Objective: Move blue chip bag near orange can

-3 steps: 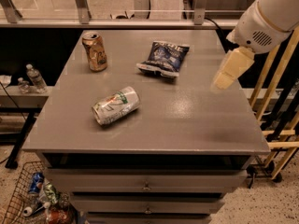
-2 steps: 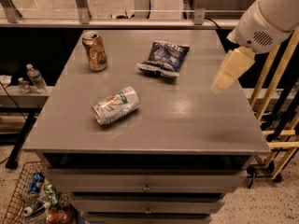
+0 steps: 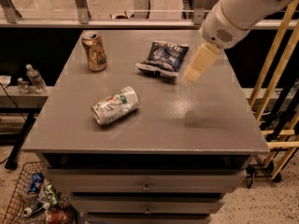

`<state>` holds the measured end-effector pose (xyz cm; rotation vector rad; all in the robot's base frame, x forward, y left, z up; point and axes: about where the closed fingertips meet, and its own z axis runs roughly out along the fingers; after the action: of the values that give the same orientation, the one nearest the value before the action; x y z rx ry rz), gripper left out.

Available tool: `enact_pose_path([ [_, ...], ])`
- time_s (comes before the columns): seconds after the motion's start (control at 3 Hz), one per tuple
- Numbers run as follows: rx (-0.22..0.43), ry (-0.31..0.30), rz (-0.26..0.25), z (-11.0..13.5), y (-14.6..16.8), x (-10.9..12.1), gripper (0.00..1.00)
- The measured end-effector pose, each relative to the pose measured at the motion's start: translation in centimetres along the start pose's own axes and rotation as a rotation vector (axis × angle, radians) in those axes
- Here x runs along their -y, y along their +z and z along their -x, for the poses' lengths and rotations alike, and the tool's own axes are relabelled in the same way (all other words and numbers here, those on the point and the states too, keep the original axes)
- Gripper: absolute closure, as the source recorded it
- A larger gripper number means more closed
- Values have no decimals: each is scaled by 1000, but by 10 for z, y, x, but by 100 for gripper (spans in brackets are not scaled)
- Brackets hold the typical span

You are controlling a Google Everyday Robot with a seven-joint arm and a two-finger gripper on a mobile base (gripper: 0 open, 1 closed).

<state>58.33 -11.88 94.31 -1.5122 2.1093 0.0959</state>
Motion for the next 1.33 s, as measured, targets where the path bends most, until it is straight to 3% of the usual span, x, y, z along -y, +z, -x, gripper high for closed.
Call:
enact_pose_path([
  [0.67,58,-11,-52,59,43,15,0],
  [1.33,36,-32,-103,103,102,13,0],
])
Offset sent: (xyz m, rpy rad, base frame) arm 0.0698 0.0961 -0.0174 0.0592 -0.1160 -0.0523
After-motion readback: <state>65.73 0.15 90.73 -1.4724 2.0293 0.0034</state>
